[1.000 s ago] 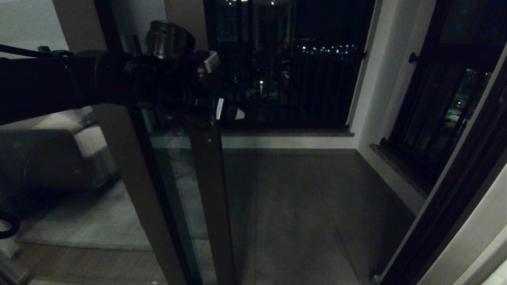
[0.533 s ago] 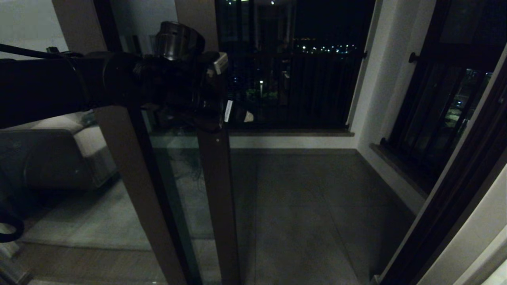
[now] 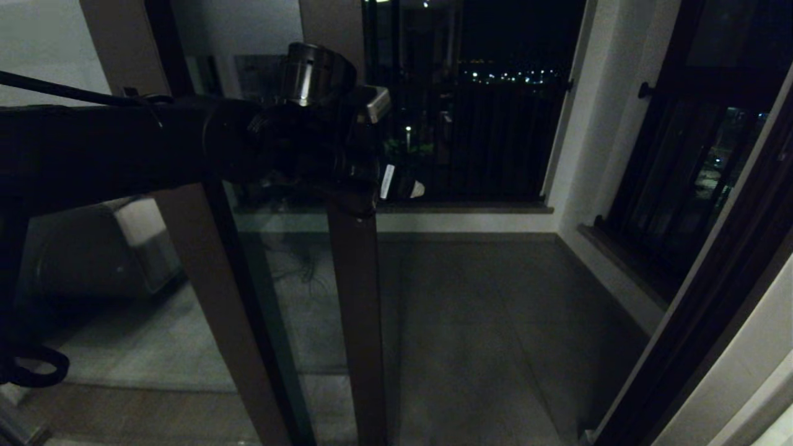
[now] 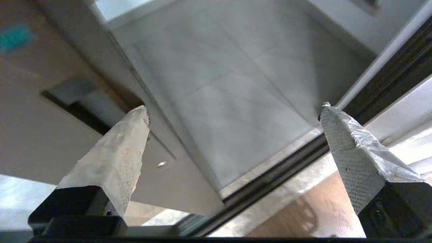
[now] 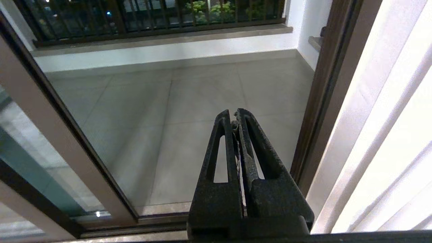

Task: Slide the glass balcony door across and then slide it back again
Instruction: Close the slid door

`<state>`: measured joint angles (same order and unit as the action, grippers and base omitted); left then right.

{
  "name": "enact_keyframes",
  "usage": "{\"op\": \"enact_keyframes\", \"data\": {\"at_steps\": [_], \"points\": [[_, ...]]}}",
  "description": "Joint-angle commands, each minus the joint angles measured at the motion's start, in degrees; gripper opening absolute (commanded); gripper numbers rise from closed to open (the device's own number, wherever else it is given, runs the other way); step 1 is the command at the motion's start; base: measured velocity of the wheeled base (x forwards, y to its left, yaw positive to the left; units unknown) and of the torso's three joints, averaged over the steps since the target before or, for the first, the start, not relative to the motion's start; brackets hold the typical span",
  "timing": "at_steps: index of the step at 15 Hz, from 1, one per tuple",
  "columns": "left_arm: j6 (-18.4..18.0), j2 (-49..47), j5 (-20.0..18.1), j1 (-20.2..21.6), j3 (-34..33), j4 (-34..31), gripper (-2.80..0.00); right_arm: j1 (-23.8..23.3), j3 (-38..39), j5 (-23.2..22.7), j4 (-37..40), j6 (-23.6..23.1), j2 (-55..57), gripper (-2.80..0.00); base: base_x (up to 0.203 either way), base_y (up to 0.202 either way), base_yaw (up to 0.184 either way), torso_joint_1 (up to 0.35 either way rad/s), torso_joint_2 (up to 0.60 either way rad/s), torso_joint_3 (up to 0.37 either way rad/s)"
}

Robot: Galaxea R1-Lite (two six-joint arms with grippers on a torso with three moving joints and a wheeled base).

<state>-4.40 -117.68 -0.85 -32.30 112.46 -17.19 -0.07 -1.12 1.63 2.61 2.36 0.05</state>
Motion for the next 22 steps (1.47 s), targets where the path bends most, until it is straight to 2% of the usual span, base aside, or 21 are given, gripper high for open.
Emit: {"op": "enact_keyframes", "data": {"at_steps": [1, 8, 15, 22], "points": [[0.01, -0.55, 0.48, -0.40, 0.04, -0.04, 0.00, 0.07, -0.02, 0.04, 0.03, 0.01, 0.04, -2.80, 0.000, 0.000, 0.000, 0.000, 0.00, 0.000], [-0.69, 2.19, -0.29, 0.93, 0.04, -3.11, 0.00, 0.07, -0.02, 0.03, 0.03, 0.01, 0.04, -2.80, 0.000, 0.000, 0.000, 0.000, 0.00, 0.000], [-0.90, 0.04, -0.50, 2.33, 0.22, -0.22, 0.00, 0.07, -0.02, 0.02, 0.03, 0.01, 0.04, -2.80, 0.000, 0.000, 0.000, 0.000, 0.00, 0.000], [-1.40, -1.68, -3.01, 2.33, 0.57, 1.02, 0.00, 0.07, -0.02, 0.04, 0.03, 0.01, 0.04, -2.80, 0.000, 0.000, 0.000, 0.000, 0.00, 0.000]]}}
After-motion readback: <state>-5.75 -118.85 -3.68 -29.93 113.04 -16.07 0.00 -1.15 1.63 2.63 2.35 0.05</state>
